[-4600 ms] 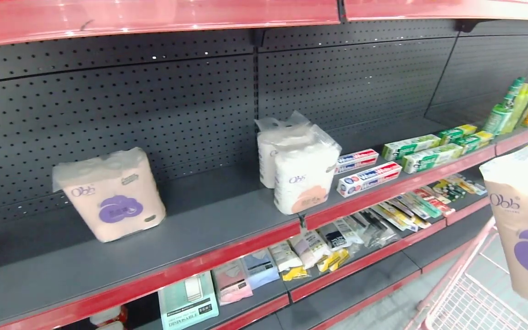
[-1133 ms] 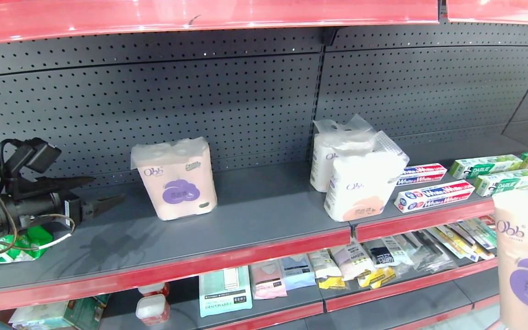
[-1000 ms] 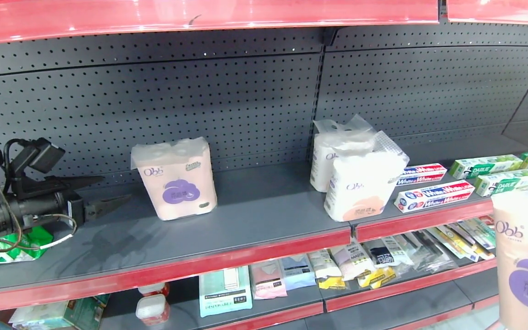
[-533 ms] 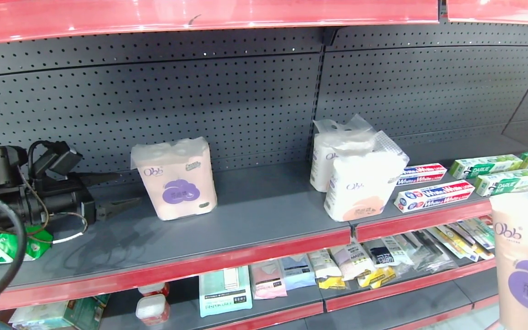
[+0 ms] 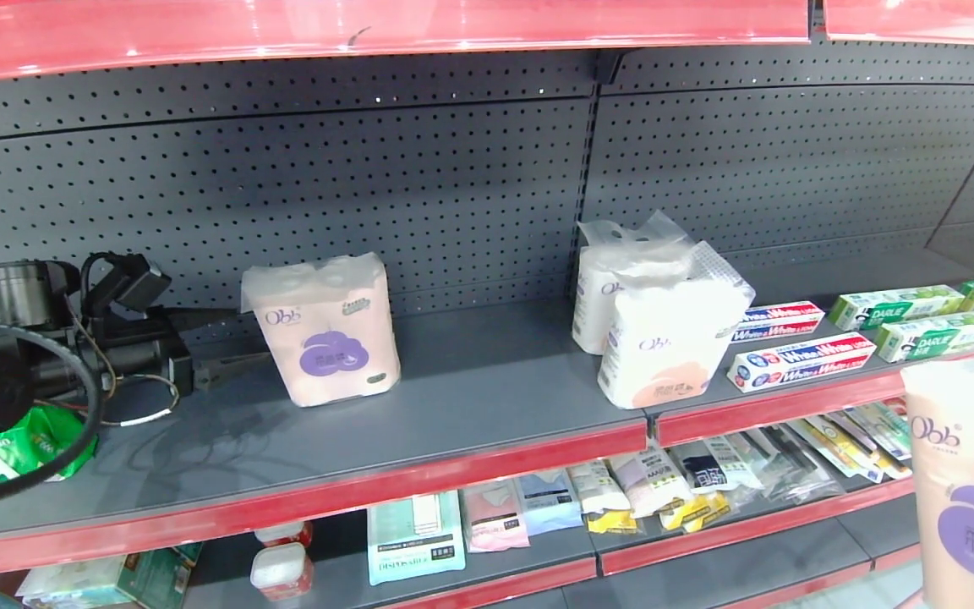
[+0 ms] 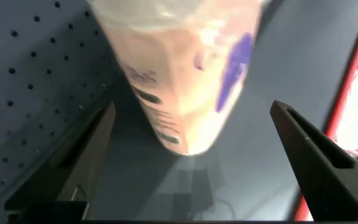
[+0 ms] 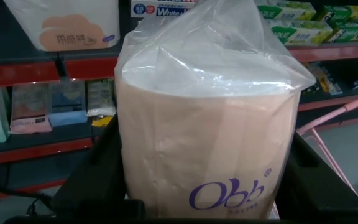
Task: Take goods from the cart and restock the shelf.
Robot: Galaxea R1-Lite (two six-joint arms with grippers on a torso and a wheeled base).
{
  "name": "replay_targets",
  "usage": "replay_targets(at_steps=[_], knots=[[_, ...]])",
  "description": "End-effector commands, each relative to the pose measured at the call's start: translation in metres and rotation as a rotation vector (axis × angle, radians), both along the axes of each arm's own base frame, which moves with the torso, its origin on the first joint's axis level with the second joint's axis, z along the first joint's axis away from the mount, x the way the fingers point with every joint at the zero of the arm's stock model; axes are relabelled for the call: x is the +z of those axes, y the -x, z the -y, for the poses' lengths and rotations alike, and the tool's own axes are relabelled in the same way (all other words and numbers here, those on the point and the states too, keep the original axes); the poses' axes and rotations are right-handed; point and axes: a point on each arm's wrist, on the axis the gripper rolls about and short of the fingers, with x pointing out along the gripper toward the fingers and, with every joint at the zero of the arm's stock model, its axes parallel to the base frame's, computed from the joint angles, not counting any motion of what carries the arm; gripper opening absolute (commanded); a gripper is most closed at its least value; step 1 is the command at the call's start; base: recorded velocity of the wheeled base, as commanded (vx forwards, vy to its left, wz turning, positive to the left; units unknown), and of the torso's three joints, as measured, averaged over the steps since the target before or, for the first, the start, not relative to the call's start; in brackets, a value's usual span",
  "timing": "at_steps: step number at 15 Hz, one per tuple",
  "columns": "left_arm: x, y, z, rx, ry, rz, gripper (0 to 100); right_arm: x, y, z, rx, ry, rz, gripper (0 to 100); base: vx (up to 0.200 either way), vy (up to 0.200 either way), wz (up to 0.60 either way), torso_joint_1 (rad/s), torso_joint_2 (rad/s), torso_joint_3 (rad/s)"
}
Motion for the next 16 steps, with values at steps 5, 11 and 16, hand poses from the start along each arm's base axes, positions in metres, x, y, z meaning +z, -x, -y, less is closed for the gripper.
replay_targets(at_steps=[5,11,16], knots=[[-0.005,-0.020,0.011,-0.033,0.029,-0.021,100,-0.005,0.000,0.000,0.007,0.017,-0.015,0,0.000,0.000,0.00,0.000,0.00,0.000],[-0.011,-0.036,0.018,-0.052,0.035,-0.011,100,-0.006,-0.002,0.000,0.008,0.017,-0.029,0,0.000,0.000,0.00,0.000,0.00,0.000],[-0.013,-0.053,0.027,-0.053,0.059,0.020,100,-0.008,-0.004,0.000,0.012,0.023,-0.041,0,0.000,0.000,0.00,0.000,0.00,0.000]])
